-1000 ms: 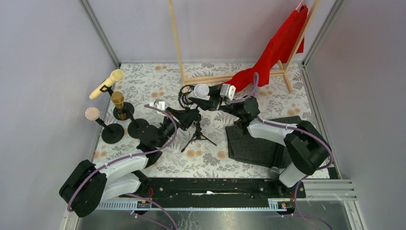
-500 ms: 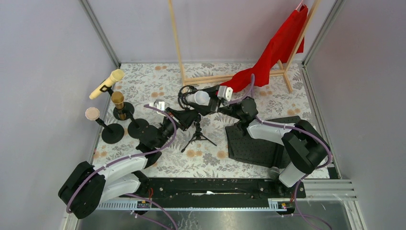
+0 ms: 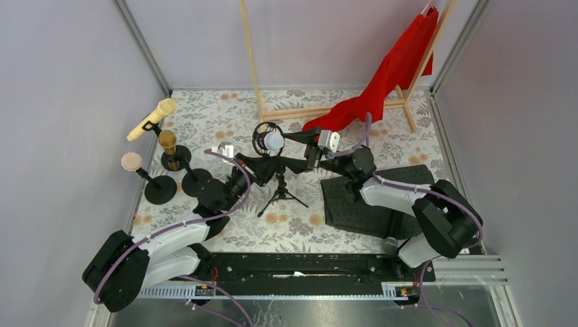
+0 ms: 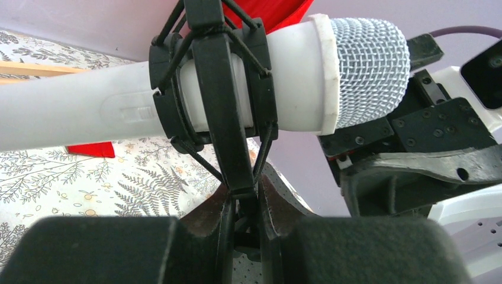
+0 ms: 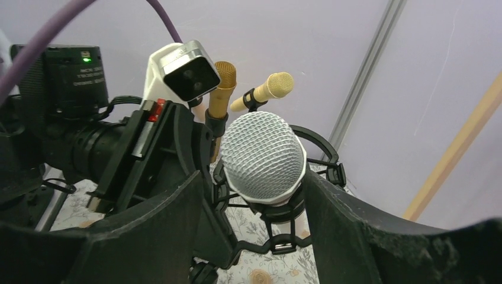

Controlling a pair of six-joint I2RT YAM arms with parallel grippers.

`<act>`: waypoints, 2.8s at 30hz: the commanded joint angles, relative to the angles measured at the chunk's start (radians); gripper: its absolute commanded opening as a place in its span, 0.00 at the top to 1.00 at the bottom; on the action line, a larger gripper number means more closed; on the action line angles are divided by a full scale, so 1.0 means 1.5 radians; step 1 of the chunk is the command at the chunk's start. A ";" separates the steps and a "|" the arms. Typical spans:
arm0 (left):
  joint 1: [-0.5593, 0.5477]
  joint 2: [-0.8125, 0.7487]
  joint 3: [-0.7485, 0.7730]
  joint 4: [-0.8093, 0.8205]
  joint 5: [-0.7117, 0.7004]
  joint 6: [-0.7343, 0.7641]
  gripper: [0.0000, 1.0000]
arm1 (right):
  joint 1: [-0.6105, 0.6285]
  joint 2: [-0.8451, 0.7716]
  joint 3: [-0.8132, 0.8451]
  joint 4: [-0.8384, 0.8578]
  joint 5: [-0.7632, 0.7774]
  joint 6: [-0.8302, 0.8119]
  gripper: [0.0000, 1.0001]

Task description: Attach the microphones to the stand

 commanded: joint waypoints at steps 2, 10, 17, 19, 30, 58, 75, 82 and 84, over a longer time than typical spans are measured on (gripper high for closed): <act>0.001 -0.012 -0.003 0.030 -0.009 0.027 1.00 | 0.001 -0.091 -0.052 0.007 0.013 -0.028 0.30; 0.001 -0.044 -0.020 0.034 -0.044 0.062 1.00 | 0.001 -0.244 -0.164 -0.083 0.084 -0.064 0.28; 0.003 -0.088 -0.049 0.075 -0.151 0.117 1.00 | 0.001 -0.386 -0.267 -0.189 0.139 -0.076 0.28; 0.004 -0.100 -0.055 0.093 -0.183 0.143 1.00 | 0.001 -0.416 -0.291 -0.210 0.146 -0.076 0.28; 0.042 -0.083 -0.036 0.157 -0.312 0.264 1.00 | 0.001 -0.560 -0.373 -0.324 0.189 -0.060 0.28; 0.285 0.086 -0.002 0.254 -0.151 0.095 0.38 | 0.001 -0.616 -0.398 -0.381 0.198 -0.053 0.26; 0.285 -0.131 -0.032 -0.047 -0.174 0.039 0.01 | 0.001 -0.621 -0.393 -0.389 0.216 -0.037 0.26; 0.285 -0.242 -0.056 -0.232 -0.178 -0.012 0.01 | 0.001 -0.611 -0.381 -0.390 0.243 -0.019 0.26; 0.285 -0.265 -0.057 -0.271 -0.181 -0.015 0.01 | 0.001 -0.615 -0.383 -0.393 0.254 -0.016 0.26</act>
